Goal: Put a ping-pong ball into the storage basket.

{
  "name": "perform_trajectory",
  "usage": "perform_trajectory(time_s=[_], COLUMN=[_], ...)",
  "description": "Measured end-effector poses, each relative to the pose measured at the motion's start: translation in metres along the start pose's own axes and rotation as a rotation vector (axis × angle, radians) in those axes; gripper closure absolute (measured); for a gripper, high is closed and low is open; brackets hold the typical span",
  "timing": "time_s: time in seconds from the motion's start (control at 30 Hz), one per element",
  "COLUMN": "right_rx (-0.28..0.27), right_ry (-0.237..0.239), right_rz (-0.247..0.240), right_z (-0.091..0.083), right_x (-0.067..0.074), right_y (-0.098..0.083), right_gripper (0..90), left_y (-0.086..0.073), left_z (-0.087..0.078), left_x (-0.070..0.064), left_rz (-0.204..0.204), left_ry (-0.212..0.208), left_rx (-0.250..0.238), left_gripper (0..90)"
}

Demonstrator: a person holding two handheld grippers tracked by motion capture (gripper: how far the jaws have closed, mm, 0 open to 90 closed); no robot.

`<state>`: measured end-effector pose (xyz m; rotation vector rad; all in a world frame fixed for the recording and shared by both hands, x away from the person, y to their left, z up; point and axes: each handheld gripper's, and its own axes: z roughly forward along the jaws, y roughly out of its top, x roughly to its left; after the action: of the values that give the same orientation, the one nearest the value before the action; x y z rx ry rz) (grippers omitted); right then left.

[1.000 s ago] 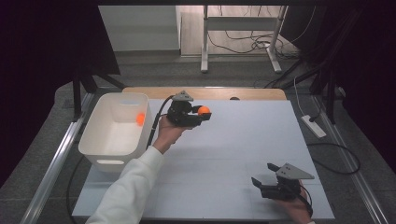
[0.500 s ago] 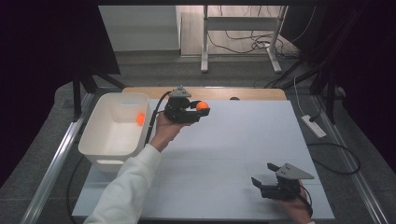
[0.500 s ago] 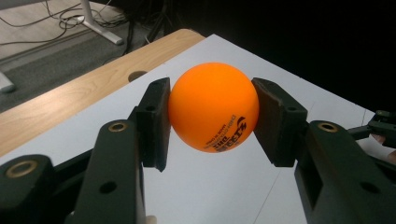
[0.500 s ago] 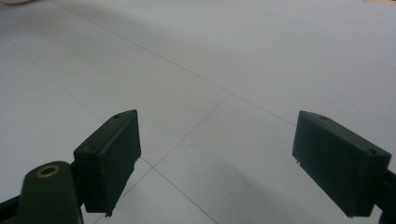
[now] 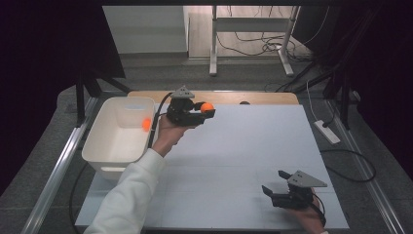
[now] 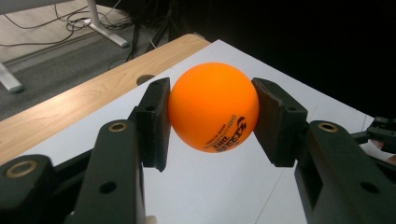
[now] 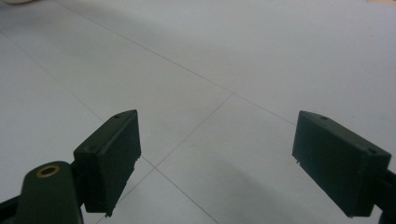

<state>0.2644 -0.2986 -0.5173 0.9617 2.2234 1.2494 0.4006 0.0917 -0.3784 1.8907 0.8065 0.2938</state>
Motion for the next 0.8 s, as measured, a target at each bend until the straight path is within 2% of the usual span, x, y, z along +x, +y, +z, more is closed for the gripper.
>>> perform_trajectory(time_s=[0.8], right_rx=[0.0], right_ry=[-0.003], right_rz=[0.005], right_z=[0.0], right_x=[-0.001], right_y=[0.0], right_gripper=[15.1], left_y=[0.002], left_z=[-0.022], left_x=[0.009], left_rz=[-0.013], left_ry=[0.042], left_rx=[-0.018], left_gripper=[50.8])
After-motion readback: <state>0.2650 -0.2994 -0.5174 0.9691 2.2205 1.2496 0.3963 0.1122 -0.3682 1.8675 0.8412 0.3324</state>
